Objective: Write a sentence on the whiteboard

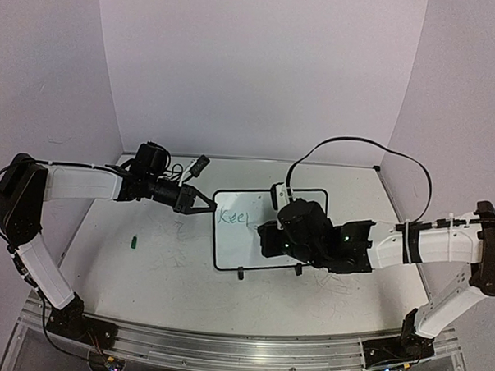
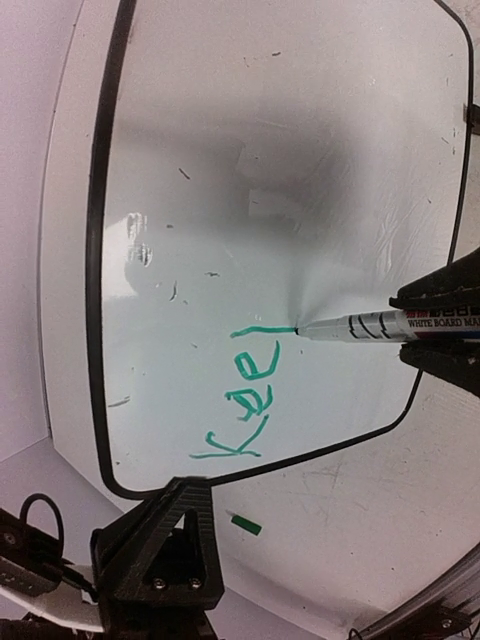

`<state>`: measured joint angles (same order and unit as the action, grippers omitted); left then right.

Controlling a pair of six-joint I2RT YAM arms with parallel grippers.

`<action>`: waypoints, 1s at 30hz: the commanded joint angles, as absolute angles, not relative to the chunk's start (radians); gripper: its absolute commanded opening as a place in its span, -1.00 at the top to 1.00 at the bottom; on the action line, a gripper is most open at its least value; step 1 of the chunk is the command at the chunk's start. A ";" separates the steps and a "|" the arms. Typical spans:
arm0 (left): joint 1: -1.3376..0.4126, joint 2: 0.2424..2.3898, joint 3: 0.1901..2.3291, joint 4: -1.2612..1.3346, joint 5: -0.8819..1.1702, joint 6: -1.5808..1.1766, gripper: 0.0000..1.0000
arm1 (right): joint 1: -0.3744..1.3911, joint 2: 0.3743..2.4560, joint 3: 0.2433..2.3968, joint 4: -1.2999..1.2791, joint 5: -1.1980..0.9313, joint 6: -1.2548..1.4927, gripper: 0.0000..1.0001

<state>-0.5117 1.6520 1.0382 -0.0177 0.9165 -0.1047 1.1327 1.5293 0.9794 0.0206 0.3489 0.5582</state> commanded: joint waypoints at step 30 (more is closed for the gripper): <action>-0.509 1.603 1.039 -0.032 0.947 -0.111 1.00 | 1.103 1.534 1.034 0.065 0.429 0.522 1.00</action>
